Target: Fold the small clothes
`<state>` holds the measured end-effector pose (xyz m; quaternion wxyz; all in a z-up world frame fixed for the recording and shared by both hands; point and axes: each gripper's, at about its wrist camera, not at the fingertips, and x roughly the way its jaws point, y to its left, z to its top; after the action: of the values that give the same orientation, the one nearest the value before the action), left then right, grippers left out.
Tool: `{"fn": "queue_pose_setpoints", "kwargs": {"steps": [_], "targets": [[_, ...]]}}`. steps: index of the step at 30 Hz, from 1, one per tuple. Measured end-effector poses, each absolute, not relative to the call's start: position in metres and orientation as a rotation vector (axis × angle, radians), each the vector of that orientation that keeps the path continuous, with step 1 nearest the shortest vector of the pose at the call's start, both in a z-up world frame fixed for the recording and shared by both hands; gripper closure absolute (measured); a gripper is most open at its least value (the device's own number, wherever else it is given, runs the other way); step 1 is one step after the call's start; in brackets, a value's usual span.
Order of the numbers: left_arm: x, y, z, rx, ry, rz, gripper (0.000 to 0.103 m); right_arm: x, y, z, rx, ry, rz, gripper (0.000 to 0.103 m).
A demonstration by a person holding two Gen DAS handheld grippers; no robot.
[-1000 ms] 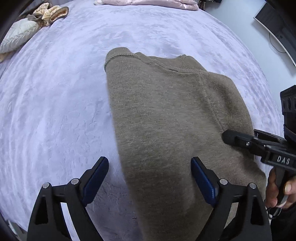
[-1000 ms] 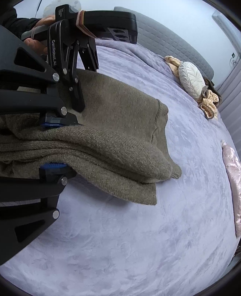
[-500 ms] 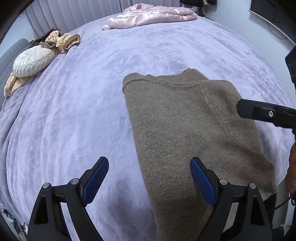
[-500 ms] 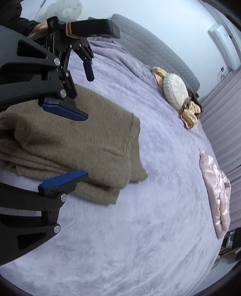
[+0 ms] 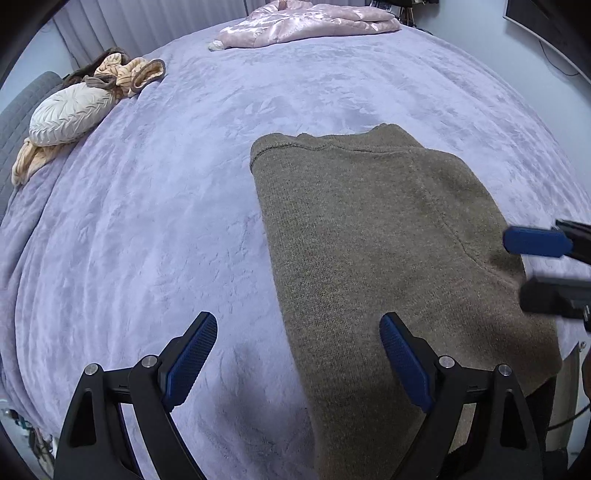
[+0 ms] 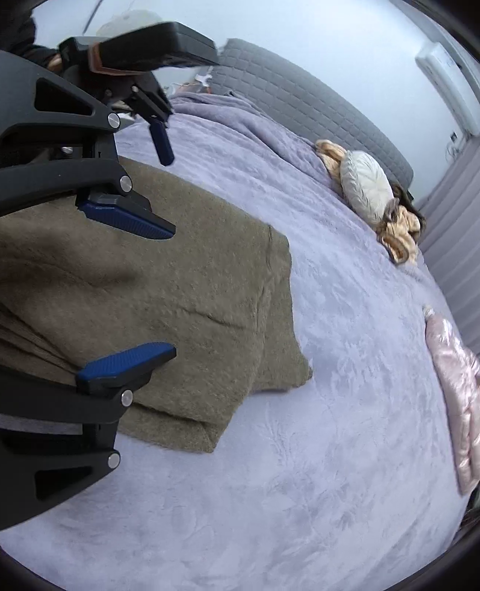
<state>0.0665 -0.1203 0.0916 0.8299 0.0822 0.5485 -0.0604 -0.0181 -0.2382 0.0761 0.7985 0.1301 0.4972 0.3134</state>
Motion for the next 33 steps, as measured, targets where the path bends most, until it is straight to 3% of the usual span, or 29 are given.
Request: {"fn": "queue_pose_setpoints", "kwargs": {"steps": [5,12,18,23,33], "targets": [[0.059,-0.121,0.093,0.187,1.167,-0.121,0.012,-0.075,-0.224,0.092,0.135,1.016,0.844,0.040],[0.045,-0.127,0.103,0.209,1.149,-0.092,0.013,-0.084,-0.207,0.052,-0.011,1.108,0.776,0.035],[0.033,-0.128,0.119,0.191,1.109,-0.074,0.013,-0.088,-0.192,0.080,-0.110,1.022,0.722,0.034],[0.026,-0.134,0.127,0.178,1.087,-0.078,0.012,-0.101,-0.177,0.097,-0.234,0.983,0.636,0.026],[0.017,-0.140,0.119,0.201,1.102,-0.063,0.012,-0.105,-0.174,0.102,-0.327,1.008,0.548,0.025]]}}
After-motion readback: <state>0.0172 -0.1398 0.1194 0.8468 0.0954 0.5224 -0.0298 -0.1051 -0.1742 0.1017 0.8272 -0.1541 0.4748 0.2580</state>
